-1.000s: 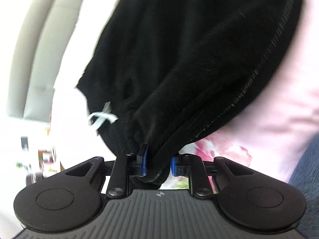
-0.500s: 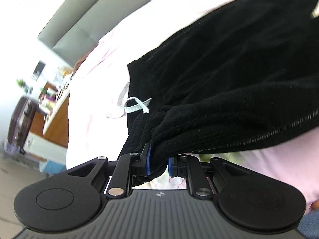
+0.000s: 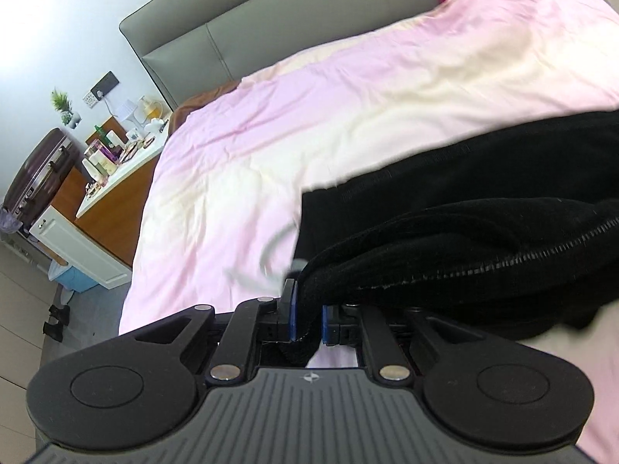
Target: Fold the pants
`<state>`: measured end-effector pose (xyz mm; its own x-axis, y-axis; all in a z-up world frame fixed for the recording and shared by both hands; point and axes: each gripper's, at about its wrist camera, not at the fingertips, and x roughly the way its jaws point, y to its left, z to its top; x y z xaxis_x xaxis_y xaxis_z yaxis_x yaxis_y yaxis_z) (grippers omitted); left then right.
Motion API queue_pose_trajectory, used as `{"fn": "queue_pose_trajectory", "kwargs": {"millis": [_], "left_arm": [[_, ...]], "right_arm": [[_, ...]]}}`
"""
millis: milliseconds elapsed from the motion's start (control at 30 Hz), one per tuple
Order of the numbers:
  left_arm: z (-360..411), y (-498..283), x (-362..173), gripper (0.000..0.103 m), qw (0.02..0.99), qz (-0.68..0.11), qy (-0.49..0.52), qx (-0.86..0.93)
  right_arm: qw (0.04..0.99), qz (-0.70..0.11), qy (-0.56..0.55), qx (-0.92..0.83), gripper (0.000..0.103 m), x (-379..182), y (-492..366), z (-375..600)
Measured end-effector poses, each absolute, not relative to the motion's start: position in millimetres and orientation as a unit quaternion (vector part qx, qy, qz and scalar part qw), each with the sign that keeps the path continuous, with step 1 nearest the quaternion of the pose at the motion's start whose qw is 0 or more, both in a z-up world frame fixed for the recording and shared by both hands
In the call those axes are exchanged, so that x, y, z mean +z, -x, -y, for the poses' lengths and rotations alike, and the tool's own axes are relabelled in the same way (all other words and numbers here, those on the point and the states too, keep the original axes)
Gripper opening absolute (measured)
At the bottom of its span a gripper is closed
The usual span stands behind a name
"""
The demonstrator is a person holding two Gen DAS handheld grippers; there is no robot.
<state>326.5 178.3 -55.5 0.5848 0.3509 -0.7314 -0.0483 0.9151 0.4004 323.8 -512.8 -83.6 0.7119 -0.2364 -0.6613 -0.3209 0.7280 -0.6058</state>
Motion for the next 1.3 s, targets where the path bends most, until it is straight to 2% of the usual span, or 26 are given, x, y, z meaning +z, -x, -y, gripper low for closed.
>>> {"fn": "queue_pose_trajectory", "kwargs": {"millis": [167, 400, 600, 700, 1000, 1100, 1167, 1200, 1233, 1300], "left_arm": [[-175.1, -411.6, -73.2, 0.012, 0.861, -0.457, -0.187, 0.125], [-165.2, -471.3, -115.7, 0.012, 0.837, -0.493, -0.189, 0.144], [-172.5, -468.9, -104.4, 0.012, 0.856, -0.472, -0.158, 0.141], [-177.4, -489.8, -118.5, 0.012, 0.848, -0.486, -0.154, 0.142], [-180.4, -529.8, -162.7, 0.013, 0.843, -0.496, -0.141, 0.151], [-179.8, -529.1, -161.7, 0.026, 0.846, -0.496, -0.143, 0.136], [-181.6, -526.1, -152.5, 0.055, 0.854, -0.488, -0.127, 0.127], [-183.0, -523.5, -146.5, 0.077, 0.86, -0.479, -0.12, 0.128], [-184.6, -519.6, -138.9, 0.078, 0.869, -0.467, -0.11, 0.124], [-189.7, -513.4, -125.4, 0.078, 0.875, -0.461, -0.088, 0.116]], "right_arm": [[0.832, -0.403, 0.381, 0.011, 0.0, -103.0, -424.5, 501.8], [0.809, -0.449, 0.379, 0.003, 0.0, -160.3, -525.2, 485.6], [0.817, -0.44, 0.372, 0.015, 0.0, -161.5, -543.1, 488.2], [0.822, -0.458, 0.338, 0.017, 0.0, -159.9, -560.7, 495.6], [0.813, -0.476, 0.334, -0.006, 0.0, -217.0, -610.5, 475.4], [0.809, -0.483, 0.334, -0.015, 0.0, -225.1, -616.1, 471.3], [0.806, -0.482, 0.342, -0.02, 0.012, -225.3, -616.6, 468.4], [0.807, -0.478, 0.346, -0.026, 0.03, -223.5, -615.3, 467.9], [0.809, -0.471, 0.352, -0.033, 0.052, -220.4, -612.4, 468.4], [0.817, -0.456, 0.35, -0.04, 0.061, -212.0, -603.9, 470.9]]}}
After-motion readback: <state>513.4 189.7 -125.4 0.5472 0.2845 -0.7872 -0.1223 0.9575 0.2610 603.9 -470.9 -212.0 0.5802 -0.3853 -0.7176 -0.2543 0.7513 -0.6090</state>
